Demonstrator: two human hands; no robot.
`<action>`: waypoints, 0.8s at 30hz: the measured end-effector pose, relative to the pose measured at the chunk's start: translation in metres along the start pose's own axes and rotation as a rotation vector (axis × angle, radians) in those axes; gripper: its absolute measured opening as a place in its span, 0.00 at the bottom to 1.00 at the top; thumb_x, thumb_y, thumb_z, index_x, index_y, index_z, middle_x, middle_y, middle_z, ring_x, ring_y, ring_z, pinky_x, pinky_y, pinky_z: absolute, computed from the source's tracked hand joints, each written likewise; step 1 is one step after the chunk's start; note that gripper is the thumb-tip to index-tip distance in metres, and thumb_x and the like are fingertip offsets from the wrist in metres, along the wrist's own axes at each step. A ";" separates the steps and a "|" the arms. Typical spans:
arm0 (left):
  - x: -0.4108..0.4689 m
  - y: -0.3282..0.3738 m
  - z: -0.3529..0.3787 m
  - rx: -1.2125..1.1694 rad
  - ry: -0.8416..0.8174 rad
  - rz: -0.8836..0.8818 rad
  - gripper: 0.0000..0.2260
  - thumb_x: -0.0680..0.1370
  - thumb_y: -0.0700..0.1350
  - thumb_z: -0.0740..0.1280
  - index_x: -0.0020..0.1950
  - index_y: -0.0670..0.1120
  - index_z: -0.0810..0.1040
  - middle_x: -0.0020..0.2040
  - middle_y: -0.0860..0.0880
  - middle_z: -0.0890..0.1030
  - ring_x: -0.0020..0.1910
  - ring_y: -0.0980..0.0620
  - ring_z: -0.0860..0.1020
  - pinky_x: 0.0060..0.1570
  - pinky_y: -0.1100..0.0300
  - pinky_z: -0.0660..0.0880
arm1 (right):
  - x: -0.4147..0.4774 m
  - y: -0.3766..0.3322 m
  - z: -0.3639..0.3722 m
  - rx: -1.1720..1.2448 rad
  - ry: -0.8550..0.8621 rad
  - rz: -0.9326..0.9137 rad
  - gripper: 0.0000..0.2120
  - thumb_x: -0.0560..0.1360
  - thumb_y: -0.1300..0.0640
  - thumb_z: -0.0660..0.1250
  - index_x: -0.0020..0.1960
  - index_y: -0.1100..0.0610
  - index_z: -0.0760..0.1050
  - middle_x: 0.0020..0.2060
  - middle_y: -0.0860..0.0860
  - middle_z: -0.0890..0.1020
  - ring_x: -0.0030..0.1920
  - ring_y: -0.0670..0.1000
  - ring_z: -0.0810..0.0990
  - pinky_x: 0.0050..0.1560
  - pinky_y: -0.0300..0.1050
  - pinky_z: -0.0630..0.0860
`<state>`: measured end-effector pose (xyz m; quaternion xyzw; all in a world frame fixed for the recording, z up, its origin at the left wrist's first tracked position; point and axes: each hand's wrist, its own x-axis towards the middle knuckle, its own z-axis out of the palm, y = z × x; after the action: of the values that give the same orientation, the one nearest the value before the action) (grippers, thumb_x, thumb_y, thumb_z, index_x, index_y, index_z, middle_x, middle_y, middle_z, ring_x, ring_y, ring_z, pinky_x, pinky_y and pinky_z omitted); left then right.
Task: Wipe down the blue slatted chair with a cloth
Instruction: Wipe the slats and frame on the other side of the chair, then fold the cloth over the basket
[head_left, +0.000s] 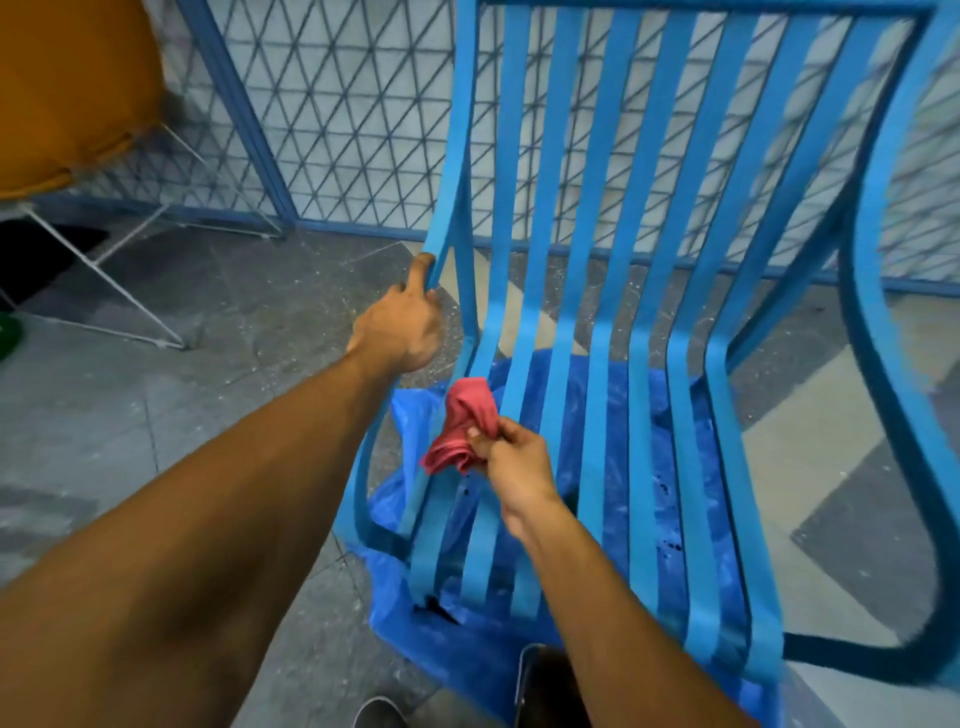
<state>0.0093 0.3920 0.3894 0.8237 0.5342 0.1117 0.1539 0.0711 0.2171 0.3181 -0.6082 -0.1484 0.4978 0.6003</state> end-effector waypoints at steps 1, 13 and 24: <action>-0.001 0.000 -0.002 -0.001 -0.027 -0.008 0.22 0.83 0.56 0.49 0.77 0.62 0.50 0.63 0.36 0.77 0.56 0.32 0.79 0.58 0.35 0.76 | -0.008 -0.007 -0.012 0.005 -0.019 -0.001 0.09 0.78 0.70 0.66 0.49 0.59 0.81 0.43 0.56 0.84 0.42 0.53 0.80 0.49 0.51 0.78; -0.205 0.080 0.021 -0.736 0.159 0.014 0.29 0.75 0.67 0.65 0.72 0.55 0.67 0.63 0.51 0.76 0.62 0.54 0.76 0.62 0.58 0.73 | -0.125 -0.021 -0.127 0.071 -0.266 0.082 0.12 0.78 0.72 0.64 0.57 0.59 0.75 0.44 0.55 0.83 0.38 0.49 0.80 0.38 0.40 0.78; -0.347 0.062 0.110 -1.318 -0.627 -0.482 0.19 0.69 0.54 0.75 0.58 0.49 0.81 0.52 0.47 0.86 0.47 0.52 0.85 0.42 0.57 0.80 | -0.179 0.046 -0.183 0.126 -0.204 0.272 0.16 0.76 0.76 0.62 0.61 0.65 0.75 0.46 0.57 0.81 0.41 0.49 0.83 0.43 0.40 0.82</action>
<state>-0.0400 0.0360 0.3042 0.4157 0.4534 0.1319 0.7773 0.1127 -0.0396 0.3153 -0.5303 -0.0933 0.6417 0.5461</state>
